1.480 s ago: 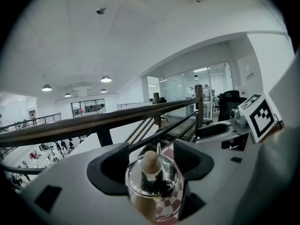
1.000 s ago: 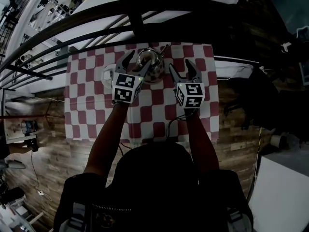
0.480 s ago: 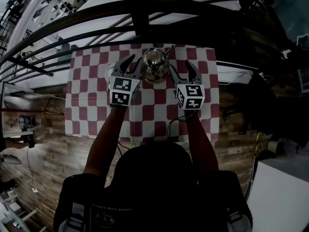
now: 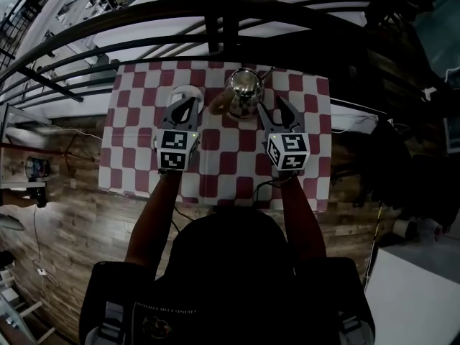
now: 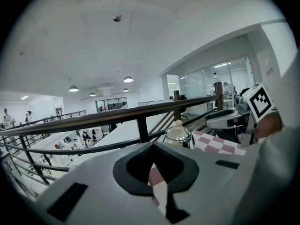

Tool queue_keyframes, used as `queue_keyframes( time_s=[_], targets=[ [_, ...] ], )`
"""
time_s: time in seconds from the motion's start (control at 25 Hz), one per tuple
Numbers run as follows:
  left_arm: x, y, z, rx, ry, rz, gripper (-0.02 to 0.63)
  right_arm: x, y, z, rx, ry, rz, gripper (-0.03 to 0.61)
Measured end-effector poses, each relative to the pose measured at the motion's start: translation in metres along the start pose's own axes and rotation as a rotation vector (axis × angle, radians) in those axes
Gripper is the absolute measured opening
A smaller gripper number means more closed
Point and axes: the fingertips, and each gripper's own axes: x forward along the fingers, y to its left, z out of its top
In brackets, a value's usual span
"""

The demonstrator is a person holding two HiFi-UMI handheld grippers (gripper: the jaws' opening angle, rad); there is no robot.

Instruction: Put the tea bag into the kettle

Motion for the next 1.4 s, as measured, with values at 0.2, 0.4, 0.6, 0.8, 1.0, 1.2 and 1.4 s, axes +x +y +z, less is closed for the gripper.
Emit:
queue_keyframes(
  time_s=[0.2, 0.4, 0.6, 0.8, 1.0, 1.2, 1.4],
  targets=[
    [-0.029, 0.006, -0.004, -0.021, -0.01, 0.008, 0.003, -0.011, 0.024, 0.004, -0.054, -0.014, 0.034, 0.015],
    [-0.056, 0.012, -0.013, -0.04, -0.019, 0.016, 0.003, -0.022, 0.044, 0.001, -0.058, -0.01, 0.055, 0.014],
    [-0.089, 0.008, -0.02, -0.057, -0.035, 0.0, 0.003, -0.048, 0.066, 0.004, -0.065, -0.022, 0.092, 0.014],
    [-0.132, 0.002, -0.04, -0.068, -0.034, 0.01, 0.003, -0.095, 0.087, 0.009, -0.028, -0.063, 0.162, 0.014],
    [-0.165, -0.003, -0.075, -0.129, -0.003, 0.035, 0.003, -0.135, 0.105, 0.007, 0.03, -0.05, 0.183, 0.015],
    [-0.184, -0.025, -0.1, -0.156, 0.041, 0.014, 0.003, -0.153, 0.128, 0.003, 0.039, -0.035, 0.222, 0.014],
    [-0.189, -0.038, -0.1, -0.139, 0.044, 0.004, 0.003, -0.159, 0.144, 0.001, 0.024, -0.03, 0.269, 0.014]
  ],
)
